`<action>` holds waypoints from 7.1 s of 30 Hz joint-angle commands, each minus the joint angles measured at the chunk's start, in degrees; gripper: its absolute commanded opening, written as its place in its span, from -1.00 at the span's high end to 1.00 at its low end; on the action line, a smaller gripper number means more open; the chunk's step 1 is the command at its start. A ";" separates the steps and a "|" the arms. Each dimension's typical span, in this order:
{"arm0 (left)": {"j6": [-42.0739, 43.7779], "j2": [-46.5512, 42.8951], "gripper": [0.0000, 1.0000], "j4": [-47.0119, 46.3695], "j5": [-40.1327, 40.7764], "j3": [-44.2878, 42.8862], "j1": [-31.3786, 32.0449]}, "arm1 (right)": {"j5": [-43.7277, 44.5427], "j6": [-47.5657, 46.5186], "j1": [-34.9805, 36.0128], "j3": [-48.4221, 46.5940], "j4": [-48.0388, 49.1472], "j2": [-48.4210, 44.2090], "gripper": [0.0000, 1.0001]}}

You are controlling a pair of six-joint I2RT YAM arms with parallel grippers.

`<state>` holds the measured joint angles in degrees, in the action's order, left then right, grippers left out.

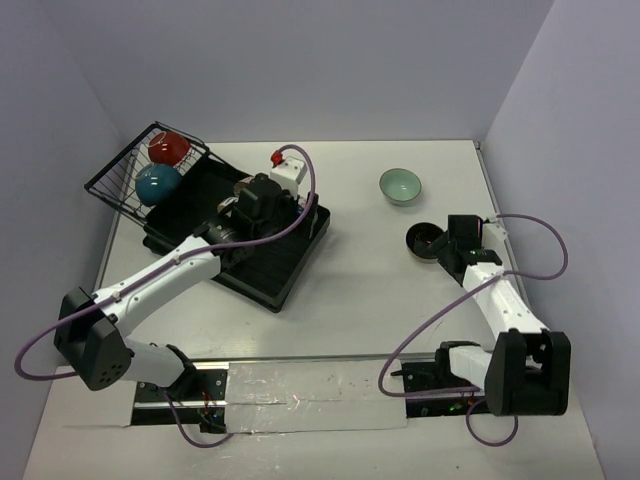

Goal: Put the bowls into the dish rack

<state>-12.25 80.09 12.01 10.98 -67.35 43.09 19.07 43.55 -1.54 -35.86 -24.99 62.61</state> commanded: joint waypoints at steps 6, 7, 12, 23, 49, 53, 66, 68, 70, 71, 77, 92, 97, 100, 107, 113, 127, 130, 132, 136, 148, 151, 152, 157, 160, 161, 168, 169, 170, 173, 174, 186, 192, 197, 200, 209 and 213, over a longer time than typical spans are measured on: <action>4.08 -6.53 -0.99 0.03 -0.18 6.35 0.24 | -2.11 4.53 -3.03 -4.48 8.55 9.28 -0.39; 4.34 -6.62 -0.98 0.20 0.09 6.62 0.24 | -2.46 4.70 -3.03 -4.49 9.08 9.89 -0.35; 5.66 -7.06 -0.99 1.61 2.46 6.89 1.12 | -3.42 4.44 -3.03 -3.26 12.07 12.10 -0.07; 2.41 -8.82 -0.99 4.68 6.94 5.48 1.38 | 1.84 2.33 1.00 -3.34 11.99 11.84 0.79; -15.26 -24.18 -0.99 9.09 -6.94 9.78 -32.35 | 48.95 -78.53 63.40 -13.36 62.42 9.97 1.00; -13.86 -26.92 -0.99 8.64 -4.05 12.06 -32.98 | 48.08 -98.58 67.28 -14.59 83.40 21.55 1.00; -12.36 -33.78 -0.99 7.59 1.15 18.57 -33.16 | 42.72 -122.65 71.41 -24.17 106.64 43.56 1.00; -12.36 -33.69 -0.98 7.59 0.88 18.40 -33.16 | 42.19 -121.69 71.41 -24.44 105.59 44.79 1.00; -12.36 -33.69 -0.98 7.68 1.32 18.40 -33.16 | 41.14 -119.68 71.50 -24.00 103.41 45.32 1.00; -12.27 -33.78 -0.99 7.76 1.67 18.48 -33.16 | 40.96 -118.97 71.41 -23.82 102.61 45.49 1.00; -12.53 -33.78 -0.99 7.94 1.67 18.75 -33.16 | 39.47 -116.94 71.24 -24.70 99.79 48.39 1.00; -12.71 -34.39 -0.99 8.29 2.73 18.92 -33.16 | 42.71 -117.11 68.78 -31.29 96.62 56.30 1.00; -12.71 -34.30 -0.99 8.38 2.90 19.01 -33.16 | 44.21 -119.39 68.16 -31.64 98.81 57.89 1.00; -12.62 -34.65 -0.98 8.38 3.17 18.92 -33.07 | 44.74 -122.73 67.81 -31.38 102.51 59.20 1.00; -12.62 -34.83 -0.99 8.38 3.34 19.01 -33.16 | 45.09 -127.22 67.72 -31.99 106.82 61.84 1.00; -12.62 -34.92 -0.99 8.47 3.43 19.01 -33.16 | 43.95 -119.77 68.69 -28.84 98.41 57.03 1.00; -12.36 -35.80 -0.99 8.38 3.69 19.19 -33.16 | 37.89 -101.67 70.71 -26.37 70.89 49.81 0.97; -12.27 -35.80 -0.99 8.38 3.61 19.10 -33.16 | 37.01 -96.84 71.06 -28.04 63.25 48.40 0.81; -12.27 -35.88 -0.99 8.38 3.61 19.19 -33.16 | 36.04 -94.80 71.06 -29.09 58.67 47.35 0.66; -12.27 -35.97 -0.99 8.38 3.52 19.19 -33.16 | 35.42 -92.60 71.32 -29.09 56.11 45.67 0.31; -12.45 -35.54 -0.99 8.29 2.99 19.28 -33.16 | 27.71 -72.86 71.59 -32.60 35.30 28.11 -0.40; -12.45 -35.18 -0.98 8.20 2.64 19.36 -33.16 | 24.71 -65.65 70.63 -34.28 29.23 22.04 -0.65; -12.45 -35.18 -0.98 8.12 2.55 19.36 -33.16 | 24.35 -63.87 70.01 -34.54 26.86 19.42 -0.74; -12.27 -34.66 -0.98 7.94 1.85 19.36 -33.16 | 19.97 -46.16 58.81 -37.35 17.37 12.47 -0.87; -11.75 -34.31 -0.98 7.59 1.06 19.36 -33.16 | 13.37 -33.50 49.47 -38.41 10.59 11.13 -0.89; -11.48 -34.30 -0.99 7.59 0.97 19.45 -33.16 | 11.19 -30.92 43.44 -38.76 7.62 11.13 -0.90; -10.43 -33.95 -0.99 6.98 -0.35 19.63 -33.16 | -4.71 -14.13 19.58 -39.73 0.21 17.01 -0.88; -10.34 -33.95 -0.99 7.06 -0.52 19.63 -33.16 | -6.05 -13.41 17.73 -39.73 0.47 18.85 -0.87; -10.25 -33.95 -0.98 6.97 -0.61 19.63 -33.16 | -6.67 -12.79 16.23 -39.64 0.82 19.82 -0.87; -9.81 -33.78 -0.99 6.80 -1.14 19.72 -33.16 | -9.22 -10.86 11.66 -40.69 1.79 24.74 -0.86; -9.64 -33.60 -0.98 6.80 -1.23 19.72 -33.16 | -10.01 -10.16 10.00 -40.70 2.40 25.89 -0.86; -8.14 -33.25 -0.99 6.97 -1.84 19.63 -33.16 | -11.78 -6.46 3.56 -44.56 9.69 43.29 -0.66; -7.96 -32.99 -0.99 6.89 -2.02 19.63 -33.16 | -10.20 -5.85 2.95 -46.58 10.67 47.33 -0.53; -7.44 -32.81 -0.99 6.97 -2.37 19.63 -33.16 | -9.93 -5.58 2.77 -47.55 10.84 49.98 -0.36; -7.26 -32.81 -0.98 6.97 -2.46 19.72 -33.16 | -10.19 -5.67 2.77 -47.73 10.84 51.21 -0.20; -7.09 -32.90 -0.98 6.71 -3.07 19.89 -33.16 | -10.11 -6.63 2.60 -46.15 11.19 50.60 0.44; -6.21 -32.99 -0.98 6.18 -4.65 20.24 -33.16 | -10.10 -7.51 2.68 -42.21 12.68 47.61 0.87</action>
<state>-20.14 47.24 20.69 8.49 -47.77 10.20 7.84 36.82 1.34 -80.49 -14.35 114.17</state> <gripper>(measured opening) 0.991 0.120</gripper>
